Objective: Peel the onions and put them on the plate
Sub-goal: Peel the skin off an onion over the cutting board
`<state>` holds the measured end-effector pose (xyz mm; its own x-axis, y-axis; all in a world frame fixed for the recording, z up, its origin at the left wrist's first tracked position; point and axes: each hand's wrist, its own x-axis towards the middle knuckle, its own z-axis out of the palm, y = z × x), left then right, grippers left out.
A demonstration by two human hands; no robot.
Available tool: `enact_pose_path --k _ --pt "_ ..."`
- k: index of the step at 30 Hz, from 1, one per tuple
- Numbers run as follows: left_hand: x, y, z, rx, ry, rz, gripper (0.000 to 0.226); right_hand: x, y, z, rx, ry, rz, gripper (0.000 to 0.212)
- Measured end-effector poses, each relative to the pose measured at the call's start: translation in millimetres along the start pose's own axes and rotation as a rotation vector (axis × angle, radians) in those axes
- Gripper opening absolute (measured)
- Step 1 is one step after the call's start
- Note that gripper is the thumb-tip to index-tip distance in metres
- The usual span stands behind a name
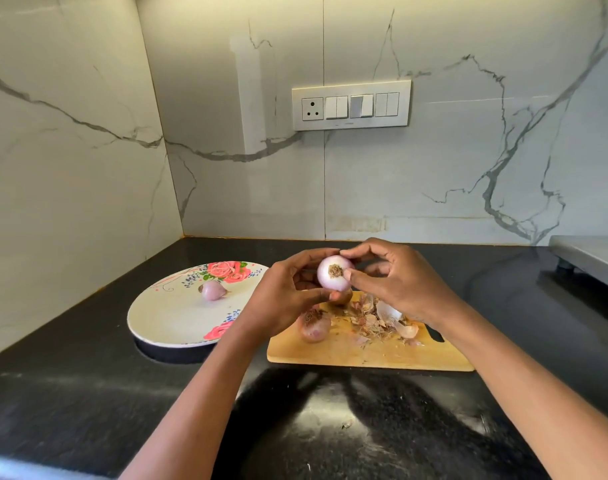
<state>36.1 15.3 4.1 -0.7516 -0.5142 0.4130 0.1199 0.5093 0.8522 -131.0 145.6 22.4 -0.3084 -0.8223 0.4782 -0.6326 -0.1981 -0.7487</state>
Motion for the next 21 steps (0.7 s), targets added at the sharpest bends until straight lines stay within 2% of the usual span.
enact_pose_path --k 13,16,21 --pt "-4.7 2.6 -1.3 -0.062 -0.023 -0.014 0.063 -1.3 1.5 2.2 0.029 0.048 -0.035 0.027" --pt "-4.8 2.5 -1.2 -0.074 -0.021 -0.012 0.062 -2.3 0.2 0.4 0.034 0.01 -0.019 0.023" --pt "-4.5 1.8 -1.4 -0.081 -0.036 -0.015 0.062 -5.1 -2.9 2.6 -0.015 0.023 -0.034 0.029"
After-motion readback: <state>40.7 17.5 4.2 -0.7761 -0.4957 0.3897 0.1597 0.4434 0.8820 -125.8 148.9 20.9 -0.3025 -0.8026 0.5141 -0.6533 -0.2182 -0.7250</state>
